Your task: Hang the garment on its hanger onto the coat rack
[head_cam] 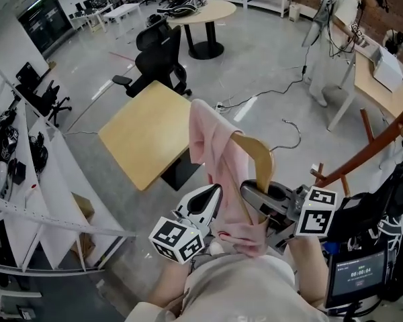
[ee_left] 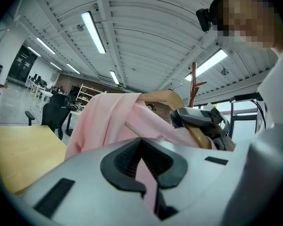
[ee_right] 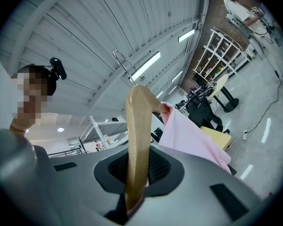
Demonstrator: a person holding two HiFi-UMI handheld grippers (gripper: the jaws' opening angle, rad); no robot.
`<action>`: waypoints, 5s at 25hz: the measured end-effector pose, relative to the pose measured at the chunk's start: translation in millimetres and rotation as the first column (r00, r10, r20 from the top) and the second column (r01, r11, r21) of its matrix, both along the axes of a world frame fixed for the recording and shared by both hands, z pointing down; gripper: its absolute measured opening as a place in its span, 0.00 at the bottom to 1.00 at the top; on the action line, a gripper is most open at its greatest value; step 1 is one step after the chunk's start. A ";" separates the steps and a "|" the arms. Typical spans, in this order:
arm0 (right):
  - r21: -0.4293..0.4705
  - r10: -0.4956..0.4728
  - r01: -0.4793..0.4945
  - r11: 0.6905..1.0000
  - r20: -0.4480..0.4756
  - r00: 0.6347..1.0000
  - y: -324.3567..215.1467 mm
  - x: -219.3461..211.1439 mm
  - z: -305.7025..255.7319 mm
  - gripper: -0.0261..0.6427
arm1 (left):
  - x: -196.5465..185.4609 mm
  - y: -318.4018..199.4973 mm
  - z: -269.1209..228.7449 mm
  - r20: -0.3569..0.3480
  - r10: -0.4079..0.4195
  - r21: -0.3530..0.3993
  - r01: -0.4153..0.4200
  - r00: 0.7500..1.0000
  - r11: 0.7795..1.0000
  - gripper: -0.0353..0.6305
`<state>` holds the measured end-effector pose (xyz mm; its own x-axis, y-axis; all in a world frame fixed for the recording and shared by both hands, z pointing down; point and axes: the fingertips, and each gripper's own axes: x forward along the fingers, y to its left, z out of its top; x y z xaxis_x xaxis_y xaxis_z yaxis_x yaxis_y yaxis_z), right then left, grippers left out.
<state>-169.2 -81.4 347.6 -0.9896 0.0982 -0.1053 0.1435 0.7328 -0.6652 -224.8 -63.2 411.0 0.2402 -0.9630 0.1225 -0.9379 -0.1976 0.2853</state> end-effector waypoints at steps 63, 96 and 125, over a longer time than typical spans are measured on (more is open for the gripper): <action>0.082 0.338 -0.340 0.937 0.031 0.941 -103.8 189.3 -47.3 0.08 | 214.7 -150.5 -57.9 0.085 0.486 0.106 -0.493 0.870 0.863 0.06; 0.459 0.621 -0.469 0.754 -0.265 0.738 -138.8 246.5 -20.9 0.08 | 272.7 -161.1 -39.5 0.050 0.625 0.078 -0.626 0.779 0.776 0.06; 0.823 0.834 -0.389 0.413 -0.171 0.524 -138.7 295.7 -38.8 0.15 | 294.1 -160.9 -45.2 0.064 0.704 0.115 -0.706 0.707 0.699 0.06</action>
